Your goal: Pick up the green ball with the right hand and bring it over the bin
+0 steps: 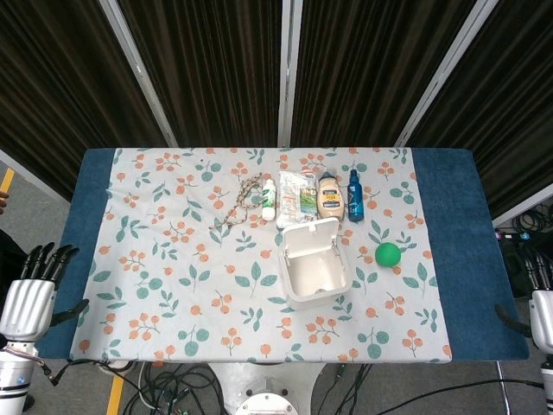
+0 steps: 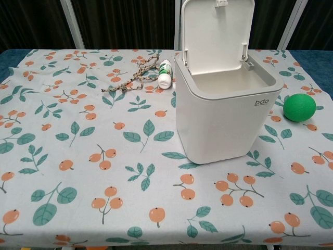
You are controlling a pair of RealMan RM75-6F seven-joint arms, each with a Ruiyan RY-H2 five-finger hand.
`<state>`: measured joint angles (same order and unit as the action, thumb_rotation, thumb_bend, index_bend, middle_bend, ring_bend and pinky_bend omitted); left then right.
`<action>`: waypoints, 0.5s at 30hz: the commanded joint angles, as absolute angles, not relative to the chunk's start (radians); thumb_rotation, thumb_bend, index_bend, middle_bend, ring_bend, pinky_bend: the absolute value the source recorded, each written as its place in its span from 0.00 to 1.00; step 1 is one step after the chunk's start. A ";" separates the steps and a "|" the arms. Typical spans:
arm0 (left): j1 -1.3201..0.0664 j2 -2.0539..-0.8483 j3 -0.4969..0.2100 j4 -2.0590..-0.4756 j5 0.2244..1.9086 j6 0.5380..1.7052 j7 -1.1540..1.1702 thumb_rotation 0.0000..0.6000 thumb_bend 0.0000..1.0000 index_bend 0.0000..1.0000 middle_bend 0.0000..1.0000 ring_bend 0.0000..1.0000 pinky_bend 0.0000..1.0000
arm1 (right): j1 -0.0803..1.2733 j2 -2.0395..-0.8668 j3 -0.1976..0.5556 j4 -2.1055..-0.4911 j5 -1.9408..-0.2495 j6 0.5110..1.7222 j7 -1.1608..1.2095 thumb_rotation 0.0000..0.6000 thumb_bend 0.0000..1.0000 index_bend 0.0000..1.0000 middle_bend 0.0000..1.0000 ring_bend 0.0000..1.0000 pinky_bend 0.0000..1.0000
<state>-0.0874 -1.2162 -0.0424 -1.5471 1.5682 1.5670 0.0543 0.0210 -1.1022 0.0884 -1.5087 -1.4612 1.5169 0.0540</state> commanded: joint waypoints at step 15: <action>-0.086 -1.228 -0.030 -1.518 1.564 1.548 0.039 1.00 0.13 0.14 0.13 0.04 0.08 | 0.064 -1.119 0.070 -1.522 -1.478 1.444 -0.015 1.00 0.11 0.00 0.00 0.00 0.00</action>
<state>-0.0870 -1.2255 -0.0308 -1.5208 1.5646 1.5490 0.0397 0.0541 -1.1162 0.0747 -1.5208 -1.4742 1.4585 -0.0026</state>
